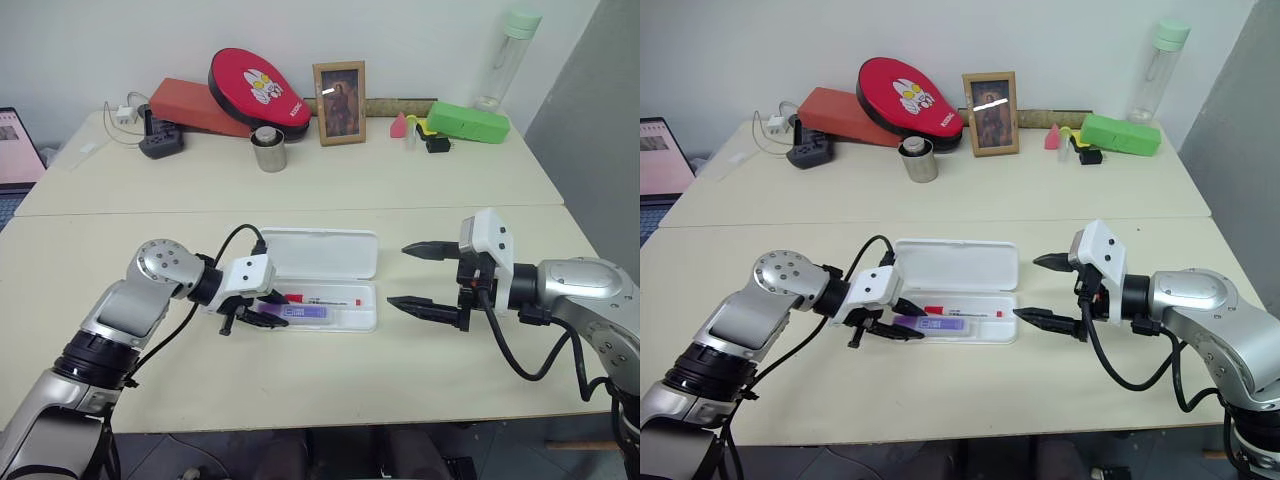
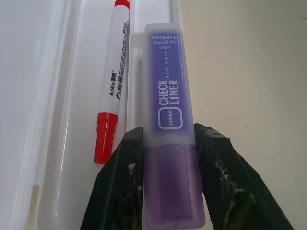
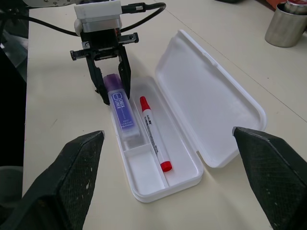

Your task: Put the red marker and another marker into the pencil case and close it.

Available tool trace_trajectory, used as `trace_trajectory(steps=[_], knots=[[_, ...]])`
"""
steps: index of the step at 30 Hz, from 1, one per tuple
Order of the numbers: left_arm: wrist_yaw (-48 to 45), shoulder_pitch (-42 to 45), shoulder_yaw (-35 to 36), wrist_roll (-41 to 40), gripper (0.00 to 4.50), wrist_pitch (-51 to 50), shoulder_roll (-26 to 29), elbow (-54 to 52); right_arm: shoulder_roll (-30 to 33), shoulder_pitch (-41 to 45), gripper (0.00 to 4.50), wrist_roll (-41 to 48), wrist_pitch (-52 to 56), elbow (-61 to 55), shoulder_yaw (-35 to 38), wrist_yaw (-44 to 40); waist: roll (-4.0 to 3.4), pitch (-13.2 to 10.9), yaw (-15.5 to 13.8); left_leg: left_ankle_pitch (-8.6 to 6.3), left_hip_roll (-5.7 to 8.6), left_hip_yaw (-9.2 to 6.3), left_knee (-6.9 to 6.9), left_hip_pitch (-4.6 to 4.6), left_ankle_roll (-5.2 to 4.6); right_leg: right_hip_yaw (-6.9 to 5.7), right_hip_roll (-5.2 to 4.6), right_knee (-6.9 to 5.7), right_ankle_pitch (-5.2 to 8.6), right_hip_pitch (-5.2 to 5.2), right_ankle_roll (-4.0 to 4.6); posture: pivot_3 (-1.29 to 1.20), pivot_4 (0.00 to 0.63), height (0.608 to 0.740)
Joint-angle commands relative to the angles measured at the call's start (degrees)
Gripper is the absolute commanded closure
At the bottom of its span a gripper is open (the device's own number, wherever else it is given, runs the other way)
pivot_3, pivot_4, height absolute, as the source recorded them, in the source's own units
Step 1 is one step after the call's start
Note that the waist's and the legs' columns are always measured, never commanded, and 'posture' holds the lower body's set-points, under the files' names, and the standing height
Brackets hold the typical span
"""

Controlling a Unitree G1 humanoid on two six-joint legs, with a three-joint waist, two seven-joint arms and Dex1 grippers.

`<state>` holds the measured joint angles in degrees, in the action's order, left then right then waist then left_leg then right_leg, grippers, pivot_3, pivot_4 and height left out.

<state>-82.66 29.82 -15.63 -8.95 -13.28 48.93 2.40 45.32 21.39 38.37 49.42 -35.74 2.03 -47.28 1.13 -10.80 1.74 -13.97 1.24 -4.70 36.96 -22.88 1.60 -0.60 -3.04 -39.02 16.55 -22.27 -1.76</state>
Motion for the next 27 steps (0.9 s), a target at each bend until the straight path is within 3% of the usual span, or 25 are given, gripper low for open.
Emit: trace_trajectory(steps=[1, 10, 16, 20, 27], knots=[[0.3, 1.26, 0.95, -0.44, 2.05, 0.04, -0.51, -1.09, 0.74, 0.42, 0.0, 0.72, -0.61, -1.52, 1.19, 0.44, 0.0, 0.0, -0.01, 0.0, 0.0, 0.0, 0.0, 0.0, 0.0, 0.0, 0.0, 0.0, 0.0, 0.0, 0.0, 0.0, 0.15, 0.74], [-0.09, 1.61, 1.53, -1.45, 0.13, -2.15, -0.52, -2.41, 0.89, 0.02, 0.0, 1.12, -0.47, -1.79, 1.48, 0.82, 0.0, 0.0, 0.0, 0.0, 0.0, 0.0, 0.01, 0.0, 0.0, 0.0, 0.0, -0.01, 0.0, 0.0, 0.0, 0.0, 0.15, 0.74], [4.36, 1.96, 7.66, -12.41, 0.06, -12.18, -5.56, -9.63, 1.28, -1.01, 0.0, -0.03, -0.12, 1.62, 3.85, 3.54, 0.01, 0.0, -0.08, 0.0, 0.0, -0.01, 0.02, -0.01, 0.0, 0.0, -0.01, 0.0, 0.0, 0.01, 0.0, 0.0, 0.15, 0.74], [16.7, 3.88, 11.34, -19.84, 0.06, -18.69, -17.29, -15.67, 2.19, -0.23, 0.0, -6.79, 1.02, 12.9, 4.26, 9.89, 0.06, 0.03, -0.27, 0.0, 0.04, -0.01, 0.09, 0.01, 0.0, 0.0, -0.04, 0.0, -0.03, 0.09, -0.05, 0.0, 0.15, 0.74], [30.24, 3.87, 6.93, -14.19, 0.06, -13.94, -29.16, -16.31, 2.89, 3.27, 0.0, -18.1, -2.42, 31.7, -0.55, 13.57, 0.05, 0.06, 0.08, 0.01, 0.04, 0.12, 0.08, 0.06, 0.01, 0.13, -0.05, -0.01, -0.06, 0.07, -0.09, 0.0, 0.15, 0.74]])
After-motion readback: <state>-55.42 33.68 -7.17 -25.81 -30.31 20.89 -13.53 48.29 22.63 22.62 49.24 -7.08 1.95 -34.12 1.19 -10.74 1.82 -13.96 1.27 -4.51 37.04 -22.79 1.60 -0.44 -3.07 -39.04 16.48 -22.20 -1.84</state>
